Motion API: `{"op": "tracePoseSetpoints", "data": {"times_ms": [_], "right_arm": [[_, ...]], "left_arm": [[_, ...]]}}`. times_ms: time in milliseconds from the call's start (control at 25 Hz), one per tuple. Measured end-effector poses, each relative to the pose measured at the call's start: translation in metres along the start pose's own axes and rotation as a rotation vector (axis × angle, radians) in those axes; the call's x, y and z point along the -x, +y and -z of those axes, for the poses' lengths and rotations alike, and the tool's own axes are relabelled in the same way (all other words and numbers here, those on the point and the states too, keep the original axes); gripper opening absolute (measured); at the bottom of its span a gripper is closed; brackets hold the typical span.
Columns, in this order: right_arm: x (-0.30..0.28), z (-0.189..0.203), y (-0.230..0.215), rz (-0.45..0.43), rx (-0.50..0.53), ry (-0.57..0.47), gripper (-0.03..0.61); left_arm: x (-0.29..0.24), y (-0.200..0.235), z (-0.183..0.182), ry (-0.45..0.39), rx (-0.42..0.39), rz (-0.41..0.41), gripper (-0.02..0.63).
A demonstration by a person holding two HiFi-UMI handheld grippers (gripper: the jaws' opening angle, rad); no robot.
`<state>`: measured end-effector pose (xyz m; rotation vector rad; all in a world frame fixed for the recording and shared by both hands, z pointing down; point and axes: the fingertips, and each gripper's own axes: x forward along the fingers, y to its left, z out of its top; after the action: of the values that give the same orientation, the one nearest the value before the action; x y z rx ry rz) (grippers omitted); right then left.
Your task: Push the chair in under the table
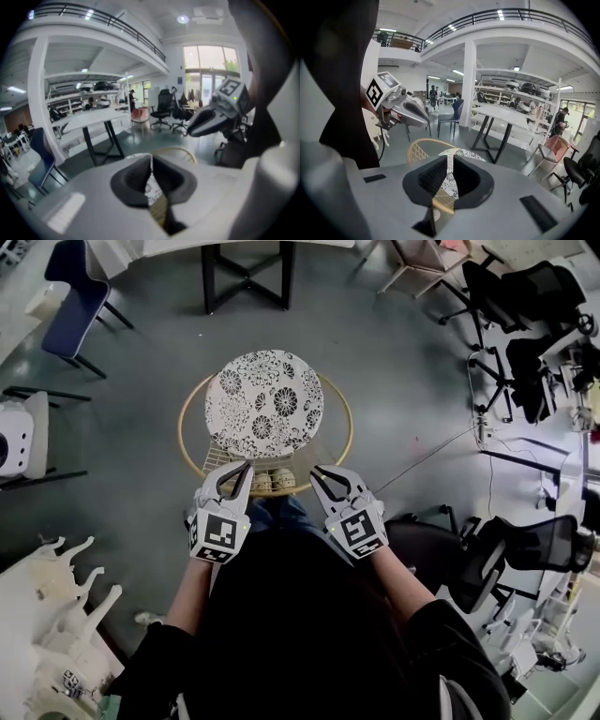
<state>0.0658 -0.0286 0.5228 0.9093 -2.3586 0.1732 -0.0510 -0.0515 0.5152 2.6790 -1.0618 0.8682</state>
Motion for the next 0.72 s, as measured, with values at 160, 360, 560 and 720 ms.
{"op": "tracePoseSetpoints", "data": {"times_ms": [160, 360, 560, 720], "right_arm": [[-0.012, 0.021, 0.004, -0.063, 0.023, 0.056, 0.023], [-0.02, 0.043, 0.009, -0.122, 0.037, 0.131, 0.023], [-0.028, 0.071, 0.02, -0.206, 0.075, 0.221, 0.073], [-0.032, 0.089, 0.026, -0.269, 0.142, 0.291, 0.158]], "left_arm": [[-0.008, -0.006, 0.032, 0.097, 0.003, 0.06, 0.078], [-0.013, -0.019, 0.066, 0.212, -0.009, 0.164, 0.124], [-0.014, -0.037, 0.101, 0.344, -0.106, 0.312, 0.184], [-0.015, -0.045, 0.121, 0.435, -0.21, 0.399, 0.23]]}}
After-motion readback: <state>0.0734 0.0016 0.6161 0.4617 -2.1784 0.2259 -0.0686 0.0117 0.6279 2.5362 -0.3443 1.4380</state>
